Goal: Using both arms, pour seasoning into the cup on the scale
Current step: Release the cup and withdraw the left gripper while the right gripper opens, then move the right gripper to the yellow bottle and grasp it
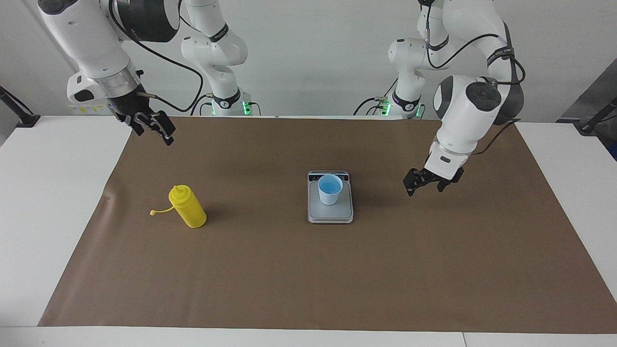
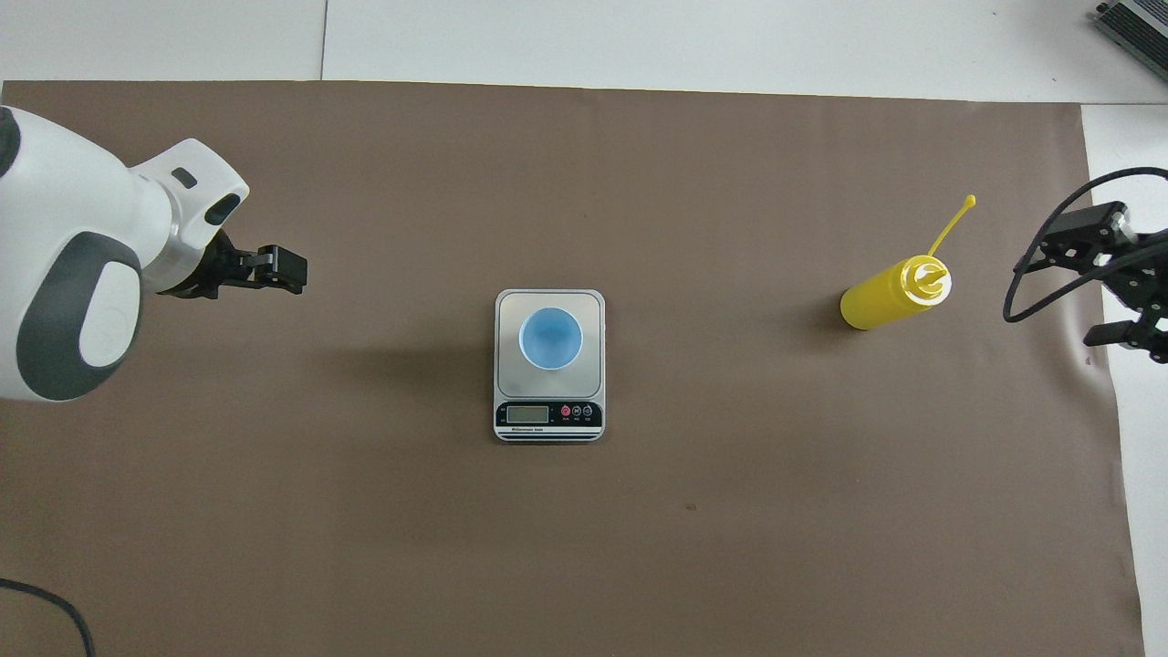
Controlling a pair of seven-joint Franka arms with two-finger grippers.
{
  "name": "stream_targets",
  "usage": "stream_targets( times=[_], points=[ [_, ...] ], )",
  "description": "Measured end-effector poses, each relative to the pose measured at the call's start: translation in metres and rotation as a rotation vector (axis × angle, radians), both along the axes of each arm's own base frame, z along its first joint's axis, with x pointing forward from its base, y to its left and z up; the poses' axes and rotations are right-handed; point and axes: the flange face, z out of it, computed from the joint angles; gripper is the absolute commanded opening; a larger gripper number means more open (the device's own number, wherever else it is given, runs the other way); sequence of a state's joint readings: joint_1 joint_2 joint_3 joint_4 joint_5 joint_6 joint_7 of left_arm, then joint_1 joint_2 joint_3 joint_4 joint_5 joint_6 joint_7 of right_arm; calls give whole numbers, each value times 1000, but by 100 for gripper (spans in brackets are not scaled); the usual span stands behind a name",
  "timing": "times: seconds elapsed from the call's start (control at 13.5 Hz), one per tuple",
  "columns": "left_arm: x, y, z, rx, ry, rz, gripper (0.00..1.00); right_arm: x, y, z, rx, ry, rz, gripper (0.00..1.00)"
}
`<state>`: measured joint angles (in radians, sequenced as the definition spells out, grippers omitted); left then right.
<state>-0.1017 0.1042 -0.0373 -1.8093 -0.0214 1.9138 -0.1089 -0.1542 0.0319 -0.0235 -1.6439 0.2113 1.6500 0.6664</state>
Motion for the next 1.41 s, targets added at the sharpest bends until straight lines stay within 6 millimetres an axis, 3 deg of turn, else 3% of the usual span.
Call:
stream_targets(
  times=[0.3, 0.59, 0.74, 0.96, 1.41],
  points=[
    [-17, 52, 42, 2, -9, -40, 100, 17, -50, -62, 187, 106, -271, 100],
    [-22, 53, 96, 2, -15, -49, 100, 25, -87, -130, 260, 213, -381, 100],
    [-25, 51, 114, 2, -21, -54, 100, 26, -91, -151, 280, 257, -461, 100],
    [-26, 50, 117, 2, -12, -55, 100, 18, -91, -182, 338, 310, -529, 100],
    [-25, 52, 143, 3, -15, -55, 100, 21, -89, -223, 453, 331, -610, 100]
  ],
)
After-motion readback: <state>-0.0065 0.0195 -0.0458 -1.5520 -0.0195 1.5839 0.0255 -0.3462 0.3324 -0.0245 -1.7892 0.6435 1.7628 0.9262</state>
